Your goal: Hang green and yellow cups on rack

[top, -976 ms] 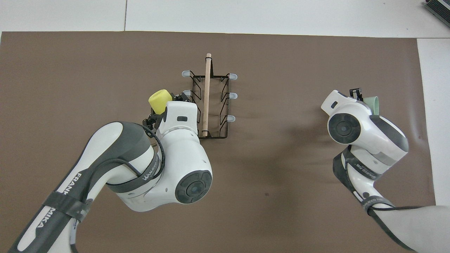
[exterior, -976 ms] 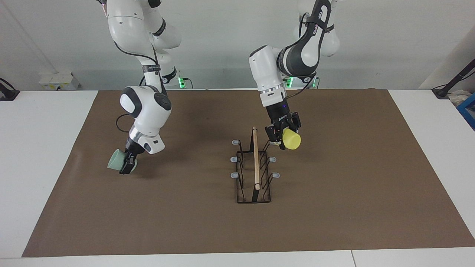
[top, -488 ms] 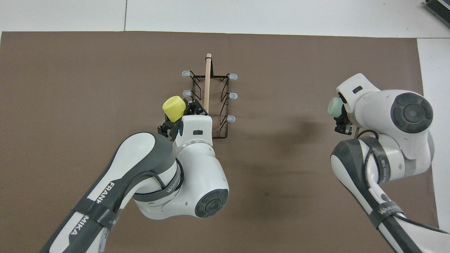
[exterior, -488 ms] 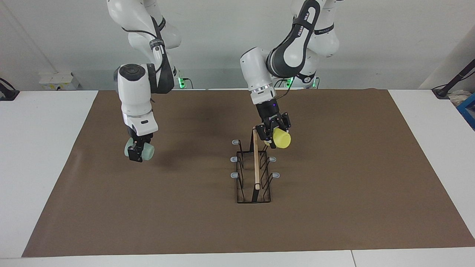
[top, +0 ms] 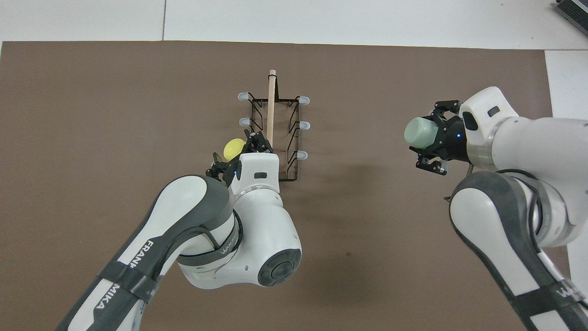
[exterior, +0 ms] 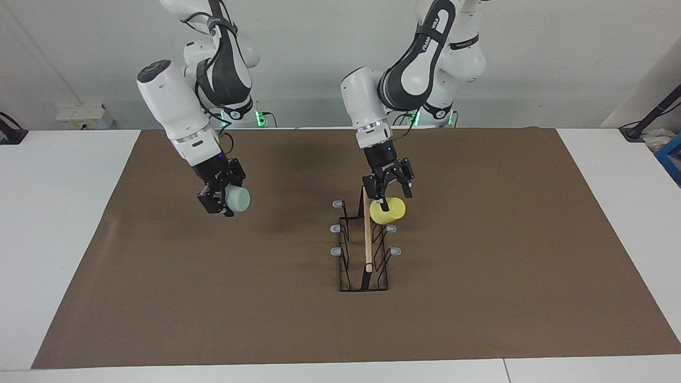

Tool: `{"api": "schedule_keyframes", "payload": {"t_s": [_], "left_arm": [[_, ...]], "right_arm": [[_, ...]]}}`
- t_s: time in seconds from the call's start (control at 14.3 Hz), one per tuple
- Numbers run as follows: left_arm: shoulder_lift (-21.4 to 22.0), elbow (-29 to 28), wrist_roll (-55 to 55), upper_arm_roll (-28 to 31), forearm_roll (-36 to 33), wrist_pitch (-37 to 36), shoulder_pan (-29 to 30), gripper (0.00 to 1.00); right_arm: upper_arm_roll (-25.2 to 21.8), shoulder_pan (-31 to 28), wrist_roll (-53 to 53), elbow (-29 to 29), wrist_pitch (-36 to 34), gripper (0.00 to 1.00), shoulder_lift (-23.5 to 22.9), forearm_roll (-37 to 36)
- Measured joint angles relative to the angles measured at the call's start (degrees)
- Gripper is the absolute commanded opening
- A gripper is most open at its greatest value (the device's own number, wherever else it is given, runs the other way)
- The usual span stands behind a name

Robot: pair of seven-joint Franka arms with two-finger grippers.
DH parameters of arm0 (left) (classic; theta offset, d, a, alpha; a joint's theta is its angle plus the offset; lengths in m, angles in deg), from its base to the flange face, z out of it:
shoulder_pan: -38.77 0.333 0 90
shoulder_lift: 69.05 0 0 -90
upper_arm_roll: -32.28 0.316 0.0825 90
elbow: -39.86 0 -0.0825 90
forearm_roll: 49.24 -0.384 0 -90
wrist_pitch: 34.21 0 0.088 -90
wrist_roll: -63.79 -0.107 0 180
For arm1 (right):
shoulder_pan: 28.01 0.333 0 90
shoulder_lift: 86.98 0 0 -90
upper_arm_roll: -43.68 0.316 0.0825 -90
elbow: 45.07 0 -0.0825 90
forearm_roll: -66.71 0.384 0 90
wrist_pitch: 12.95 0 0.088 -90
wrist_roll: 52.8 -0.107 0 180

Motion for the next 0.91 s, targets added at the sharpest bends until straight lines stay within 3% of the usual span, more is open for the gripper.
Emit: {"api": "schedule_keyframes", "payload": {"t_s": [0.42, 0.91], "left_arm": [[1.85, 2.44, -10.51, 0.8, 2.11, -1.36, 0.86, 0.94], [5.7, 3.97, -43.31, 1.27, 15.44, -1.39, 10.4, 0.93]], "right_arm": [[-0.43, -5.93, 22.26, 0.03, -10.32, 0.0, 1.41, 24.18], [-0.54, -13.05, 29.63, 0.13, -25.35, 0.0, 3.82, 40.03]]}}
